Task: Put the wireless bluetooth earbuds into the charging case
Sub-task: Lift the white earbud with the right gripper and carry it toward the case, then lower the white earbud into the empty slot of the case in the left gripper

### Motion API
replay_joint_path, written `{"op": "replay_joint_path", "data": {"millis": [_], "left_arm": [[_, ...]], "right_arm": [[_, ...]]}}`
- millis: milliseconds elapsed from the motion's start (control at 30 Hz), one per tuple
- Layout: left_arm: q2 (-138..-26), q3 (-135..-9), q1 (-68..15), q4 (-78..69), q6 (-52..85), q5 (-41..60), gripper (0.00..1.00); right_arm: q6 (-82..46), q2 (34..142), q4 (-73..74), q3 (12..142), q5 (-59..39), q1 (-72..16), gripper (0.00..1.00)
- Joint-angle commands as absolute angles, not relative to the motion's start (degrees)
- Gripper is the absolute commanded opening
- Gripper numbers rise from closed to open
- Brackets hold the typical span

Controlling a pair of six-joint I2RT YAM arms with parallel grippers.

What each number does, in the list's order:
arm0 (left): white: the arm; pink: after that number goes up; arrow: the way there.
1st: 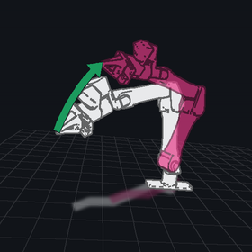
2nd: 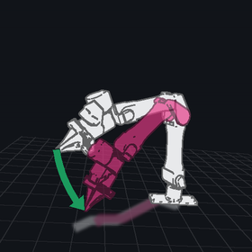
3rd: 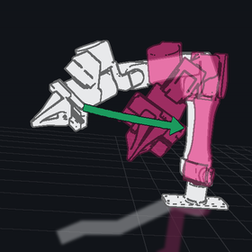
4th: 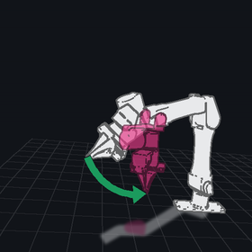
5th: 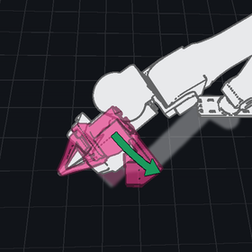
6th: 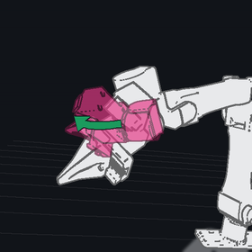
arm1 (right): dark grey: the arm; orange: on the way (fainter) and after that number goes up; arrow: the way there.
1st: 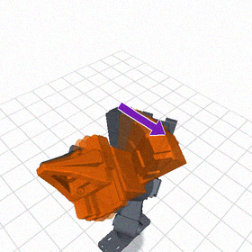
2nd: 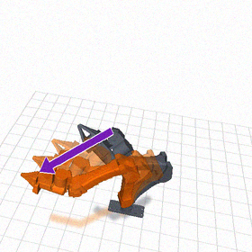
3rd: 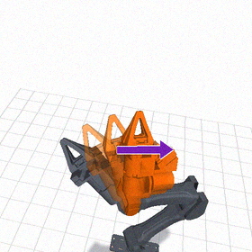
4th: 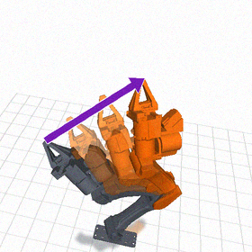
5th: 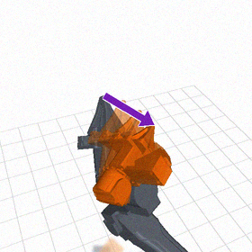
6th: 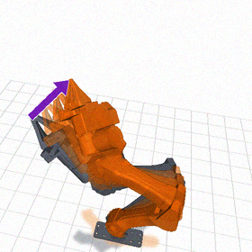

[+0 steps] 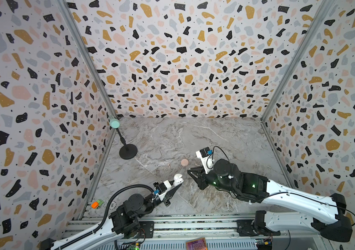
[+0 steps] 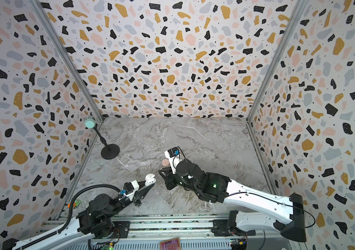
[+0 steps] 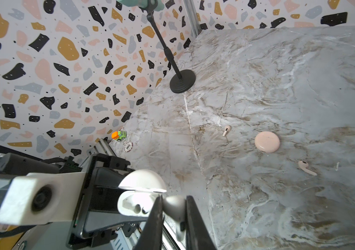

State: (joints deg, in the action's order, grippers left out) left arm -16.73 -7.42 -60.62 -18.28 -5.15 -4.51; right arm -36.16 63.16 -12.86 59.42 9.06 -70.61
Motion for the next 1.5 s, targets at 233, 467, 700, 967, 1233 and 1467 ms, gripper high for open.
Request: {"op": "replay_joint_path", "data": {"millis": [233, 467, 700, 967, 1233, 1467], "left_arm": [[-12.3, -6.2, -60.8, -25.0, -3.3, -4.7, 0.0], [-11.4, -5.9, -60.8, -26.0, -3.1, -3.7, 0.0], [-10.6, -5.9, -60.6, -26.2, -2.8, -3.9, 0.0], [-10.6, -6.0, -60.2, -26.8, -1.9, -4.0, 0.0], [-10.2, -6.1, -59.8, -26.8, -1.3, -4.3, 0.0], [-10.2, -6.2, -59.8, -26.5, -1.0, -4.2, 0.0]], "right_arm": [[-34.6, 63.1, -2.5, 60.4, 13.7, -76.7, 0.09], [-33.7, 63.3, 1.9, 59.2, 14.1, -78.4, 0.08], [-33.6, 63.8, 3.9, 58.5, 14.3, -79.1, 0.08], [-33.8, 65.3, 5.4, 58.4, 13.9, -79.8, 0.08], [-34.2, 66.1, 7.6, 57.0, 14.2, -80.5, 0.08], [-33.9, 67.5, 7.9, 57.1, 14.8, -80.9, 0.08]]}}
